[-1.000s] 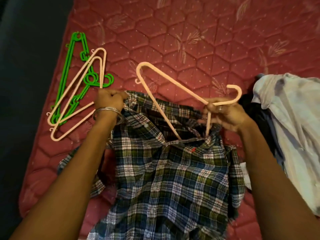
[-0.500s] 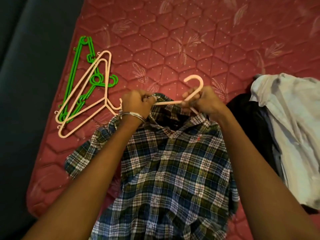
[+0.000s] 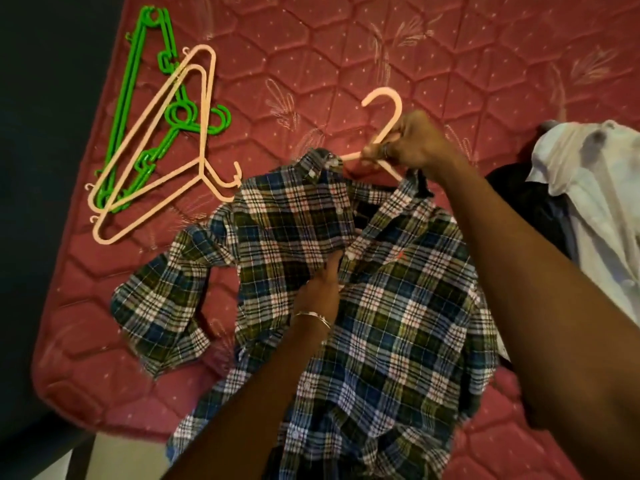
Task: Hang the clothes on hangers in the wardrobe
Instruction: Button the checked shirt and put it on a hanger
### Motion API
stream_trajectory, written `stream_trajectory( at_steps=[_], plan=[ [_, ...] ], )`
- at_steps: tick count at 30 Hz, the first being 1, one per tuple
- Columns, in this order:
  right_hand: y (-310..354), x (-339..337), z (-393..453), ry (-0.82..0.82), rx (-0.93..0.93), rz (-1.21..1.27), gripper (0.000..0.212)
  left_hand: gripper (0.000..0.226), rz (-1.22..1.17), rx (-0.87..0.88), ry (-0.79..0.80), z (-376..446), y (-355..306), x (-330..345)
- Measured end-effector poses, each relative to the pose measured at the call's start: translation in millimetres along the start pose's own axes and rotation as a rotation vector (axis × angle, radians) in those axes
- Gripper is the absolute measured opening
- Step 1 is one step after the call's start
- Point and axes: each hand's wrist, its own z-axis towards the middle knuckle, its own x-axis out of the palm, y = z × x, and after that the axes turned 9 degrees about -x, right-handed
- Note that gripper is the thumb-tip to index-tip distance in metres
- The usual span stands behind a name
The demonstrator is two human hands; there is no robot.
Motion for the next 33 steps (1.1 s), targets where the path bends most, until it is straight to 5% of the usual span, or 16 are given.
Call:
stream_trajectory(
  at_steps=[6,8,11,14,17,20,22,27,30,33],
  plan=[
    [-26.9,6.2,19.2,-0.099,-0.002,-0.071,0.012,0.103,0.05,0.038,0.586,21.2,31.4,-28.3],
    [-41.4,16.7,21.1,-0.168,0.037,-0.041,0.018,0.115,0.078,0.017,0.604,25.4,36.6,-34.5],
    [-62.7,35.6,18.0,-0.297,0.096,-0.067,0.023,0.09,-0.076,-0.131,0.554,26.1,39.2,-28.7],
    [-72.3,51.2,1.6,-0.376,0.155,-0.48,0.038,0.1,0.01,-0.051,0.596,24.4,42.4,-23.3],
    [-63.9,66.6,-38.1,-0.722,0.072,-0.645,0.047,0.058,-0.046,-0.007,0.502,25.8,39.5,-31.2],
    [-68.6,97.7,-86.5,-0.951,-0.191,-0.335,0.031,0.021,-0.337,-0.048,0.034,33.7,30.6,-38.9],
    [-80.1,124.0,-108.8,-0.819,-0.039,-0.167,0.028,0.013,-0.536,-0.048,-0.225,41.7,19.3,-41.5],
    [-107.1,166.9,-108.6,-0.462,0.377,-0.35,0.056,0.01,-0.578,-0.049,-0.217,60.8,-7.5,-30.7],
    [-108.7,170.2,-101.2,-0.44,0.456,-0.449,0.048,0.009,-0.542,-0.085,-0.257,67.5,-6.1,-18.0],
    [-109.2,166.7,-108.3,-0.533,0.409,-0.293,0.027,0.017,-0.571,-0.14,-0.27,68.2,-10.0,-16.8]
  ],
)
